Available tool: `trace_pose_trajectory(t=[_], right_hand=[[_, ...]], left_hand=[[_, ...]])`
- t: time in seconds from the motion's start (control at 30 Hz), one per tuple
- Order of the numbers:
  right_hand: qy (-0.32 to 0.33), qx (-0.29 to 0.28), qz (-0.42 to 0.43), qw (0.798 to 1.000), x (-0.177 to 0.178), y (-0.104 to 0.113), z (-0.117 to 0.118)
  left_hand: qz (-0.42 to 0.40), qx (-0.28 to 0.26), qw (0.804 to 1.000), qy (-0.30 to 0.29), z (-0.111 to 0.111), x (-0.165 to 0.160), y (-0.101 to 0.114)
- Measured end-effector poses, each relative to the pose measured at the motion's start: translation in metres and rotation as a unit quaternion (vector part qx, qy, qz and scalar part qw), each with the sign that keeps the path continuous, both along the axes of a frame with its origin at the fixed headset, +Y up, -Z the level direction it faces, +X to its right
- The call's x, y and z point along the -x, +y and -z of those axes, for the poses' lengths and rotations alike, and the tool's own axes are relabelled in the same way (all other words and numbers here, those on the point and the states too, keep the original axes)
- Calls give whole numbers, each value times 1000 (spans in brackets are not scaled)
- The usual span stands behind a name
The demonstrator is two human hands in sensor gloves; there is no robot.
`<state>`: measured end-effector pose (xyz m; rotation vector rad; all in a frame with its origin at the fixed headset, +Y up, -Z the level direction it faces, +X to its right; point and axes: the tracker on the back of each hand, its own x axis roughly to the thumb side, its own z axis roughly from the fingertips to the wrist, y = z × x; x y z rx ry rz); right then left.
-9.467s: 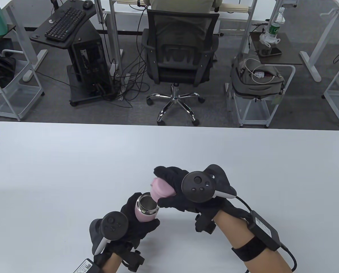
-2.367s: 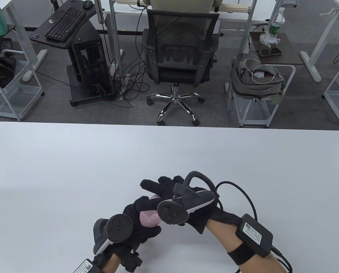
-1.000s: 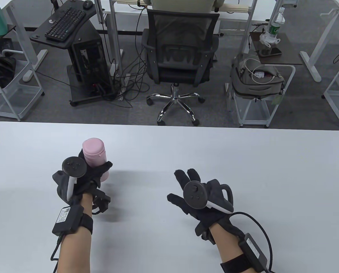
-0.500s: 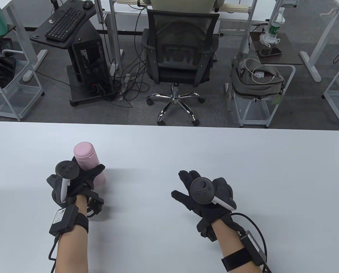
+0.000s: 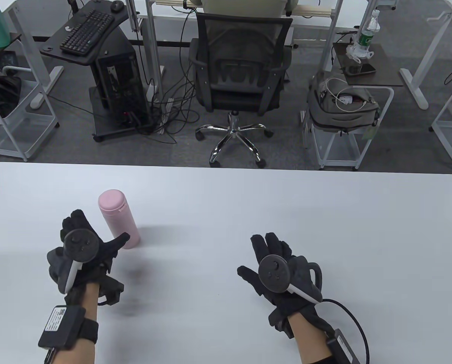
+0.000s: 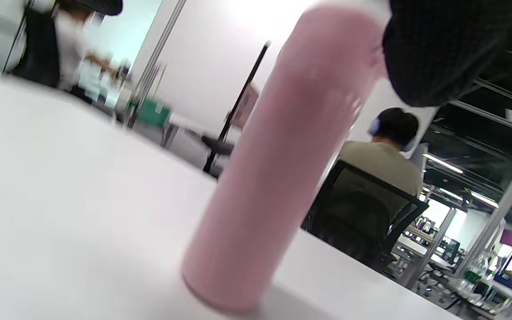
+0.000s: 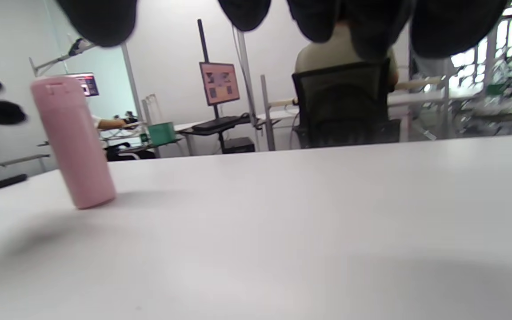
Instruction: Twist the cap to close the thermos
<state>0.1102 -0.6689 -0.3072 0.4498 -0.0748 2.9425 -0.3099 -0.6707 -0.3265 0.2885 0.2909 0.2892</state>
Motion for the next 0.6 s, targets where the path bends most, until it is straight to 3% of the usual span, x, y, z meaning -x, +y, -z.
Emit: trace_pose_trajectory(t=[0.07, 0.13, 0.3, 0.4, 0.6], right_hand=[[-29, -23, -34, 999, -1, -5, -9], [-50, -30, -57, 997, -1, -14, -19], [-54, -72, -71, 993, 1, -36, -34], [-45, -65, -105, 991, 3, -46, -39], [-34, -38, -107, 993, 7, -53, -36]], left_hand=[[78, -6, 996, -44, -22, -29, 16], [145, 14, 985, -90, -44, -78, 22], [221, 51, 959, -167, -60, -150, -9], [232, 70, 951, -192, -61, -160, -31], [249, 88, 945, -191, -60, -158, -42]])
